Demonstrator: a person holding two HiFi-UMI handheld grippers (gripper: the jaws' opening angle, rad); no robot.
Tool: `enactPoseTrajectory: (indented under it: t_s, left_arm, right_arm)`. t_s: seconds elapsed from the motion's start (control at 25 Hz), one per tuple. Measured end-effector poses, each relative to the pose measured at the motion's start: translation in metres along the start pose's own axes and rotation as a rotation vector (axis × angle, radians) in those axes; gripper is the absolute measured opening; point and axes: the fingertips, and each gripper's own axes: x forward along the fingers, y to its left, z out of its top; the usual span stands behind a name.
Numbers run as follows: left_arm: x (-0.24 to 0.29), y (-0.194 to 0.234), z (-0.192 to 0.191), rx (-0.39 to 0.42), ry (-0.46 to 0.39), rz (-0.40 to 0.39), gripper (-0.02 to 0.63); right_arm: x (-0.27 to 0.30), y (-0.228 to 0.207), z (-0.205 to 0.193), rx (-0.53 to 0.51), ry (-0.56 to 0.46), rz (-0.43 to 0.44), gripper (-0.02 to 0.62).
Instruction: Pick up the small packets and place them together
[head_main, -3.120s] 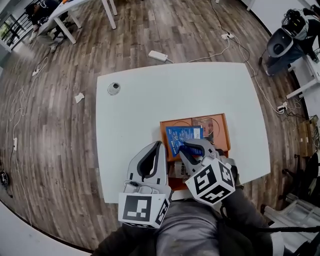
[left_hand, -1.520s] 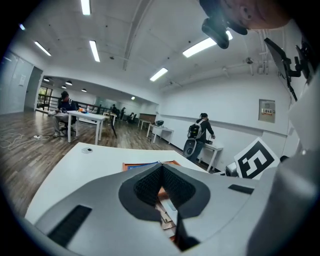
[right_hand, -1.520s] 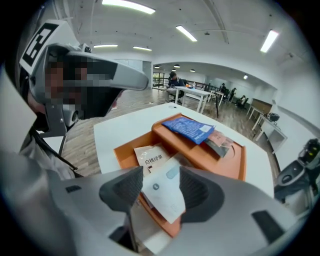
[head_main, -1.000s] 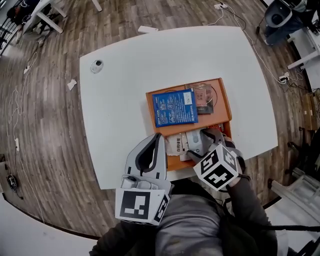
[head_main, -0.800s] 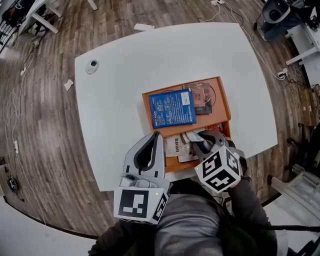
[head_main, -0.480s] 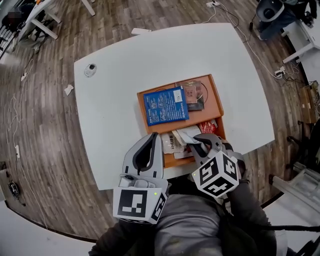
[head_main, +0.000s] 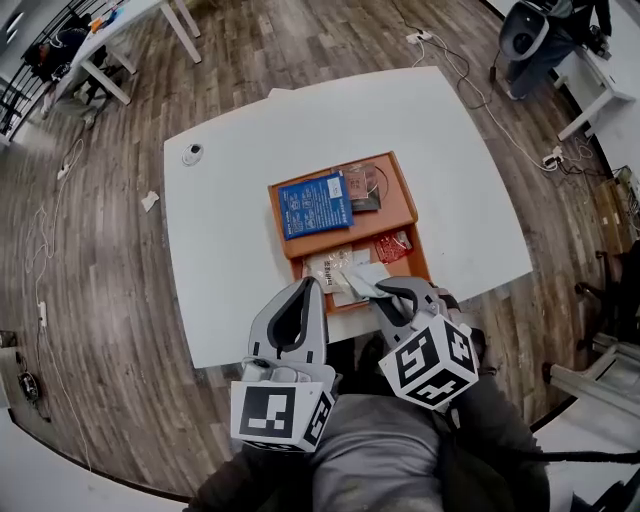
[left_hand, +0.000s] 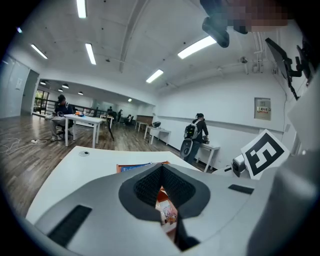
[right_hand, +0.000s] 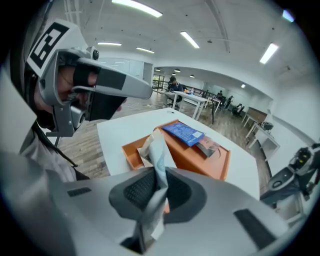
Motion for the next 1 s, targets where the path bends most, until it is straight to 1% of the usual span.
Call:
enactPoseTrajectory:
  t_s: [0.16,0.36,0.64,0.84,1.0]
  left_arm:
    - [-0.008,-0.01,0.006,0.011,-0.021,-0.001,0.0]
    - [-0.003,-0.009,0.016,0.02,-0.037,0.001,0.0]
    - [0.027,0.004,0.045,0.039,-0.065,-0.006,0.0]
    - [0.049,0.029,0.065,0.045,-0.085,-0.004,0.0]
    - [0.063,0.051,0.066,0.029,-0.074,0.012,0.0]
  right_arm:
    - [-0.012,-0.001,0.005,-0.005,-0.03,-0.013,0.048]
    - [-0.018,-0.013,0.02,-0.005,-0.07,-0.035,0.048]
    - [-0.019,-0.069,0.055,0.008,-0.131,-0.128,0.049]
    - [0.0,-0.107,0.077,0.008,-0.12,-0.182,0.049]
    - [0.026,-0.126,0.082,0.016,-0.086,-0.185,0.049]
